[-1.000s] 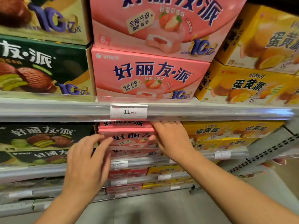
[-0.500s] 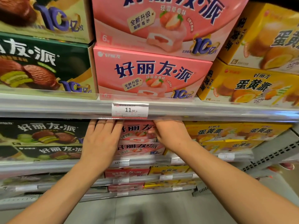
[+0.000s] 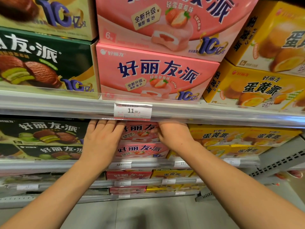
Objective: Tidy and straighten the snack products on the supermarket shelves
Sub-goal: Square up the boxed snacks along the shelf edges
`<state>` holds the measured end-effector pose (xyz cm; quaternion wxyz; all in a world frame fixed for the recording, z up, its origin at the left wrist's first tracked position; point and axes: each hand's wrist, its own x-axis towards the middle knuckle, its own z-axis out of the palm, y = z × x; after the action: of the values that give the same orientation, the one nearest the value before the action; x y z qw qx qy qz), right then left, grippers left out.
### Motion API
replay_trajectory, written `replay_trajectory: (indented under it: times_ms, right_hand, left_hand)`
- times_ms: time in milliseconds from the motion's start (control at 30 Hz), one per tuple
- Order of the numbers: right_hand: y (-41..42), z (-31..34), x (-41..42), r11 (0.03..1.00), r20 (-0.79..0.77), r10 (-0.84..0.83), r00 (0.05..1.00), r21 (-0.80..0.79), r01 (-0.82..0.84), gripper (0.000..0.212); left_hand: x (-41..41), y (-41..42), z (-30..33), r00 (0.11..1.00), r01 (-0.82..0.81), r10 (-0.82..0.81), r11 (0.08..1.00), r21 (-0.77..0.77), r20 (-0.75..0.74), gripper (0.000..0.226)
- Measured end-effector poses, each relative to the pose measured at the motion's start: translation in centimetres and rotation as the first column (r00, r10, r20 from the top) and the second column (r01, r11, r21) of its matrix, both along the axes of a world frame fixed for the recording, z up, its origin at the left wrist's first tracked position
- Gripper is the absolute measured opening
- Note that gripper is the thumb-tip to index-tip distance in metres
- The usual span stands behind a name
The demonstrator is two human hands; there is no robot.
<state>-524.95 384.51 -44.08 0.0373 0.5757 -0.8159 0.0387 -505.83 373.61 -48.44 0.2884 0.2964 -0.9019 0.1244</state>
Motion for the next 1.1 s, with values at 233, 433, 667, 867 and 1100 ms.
replay_trajectory:
  times_ms: [233,433,667,867,1100]
  right_hand:
    - [-0.2,-0.4,0.3,0.998,-0.088,0.010,0.996,-0.059,-0.015,0.016]
    - [0.0,-0.4,0.2,0.997,-0.080,0.023,0.997,-0.066,-0.028,0.023]
    - [1.9,-0.2,0.8,0.990,-0.074,0.099,0.992,-0.096,-0.106,0.034]
    - [8.5,-5.3,2.2,0.962,-0.029,0.153,0.988,-0.223,-0.156,0.057]
    - [13.7,-13.2,2.1,0.999,0.197,-0.050,0.979,0.022,0.047,0.062]
  left_hand:
    - [-0.3,-0.4,-1.0,1.000,-0.003,0.003,1.000,-0.016,-0.025,0.052]
    - [-0.4,-0.2,-1.0,1.000,0.001,-0.001,1.000,0.007,-0.017,0.054]
    - [0.7,1.2,-2.0,0.993,0.097,-0.095,0.995,0.020,-0.069,0.053]
    - [3.8,4.7,-8.1,0.939,0.312,-0.338,0.914,0.260,0.061,0.053]
    - [4.9,4.7,-12.9,0.890,0.064,-0.265,0.878,0.475,0.371,0.078]
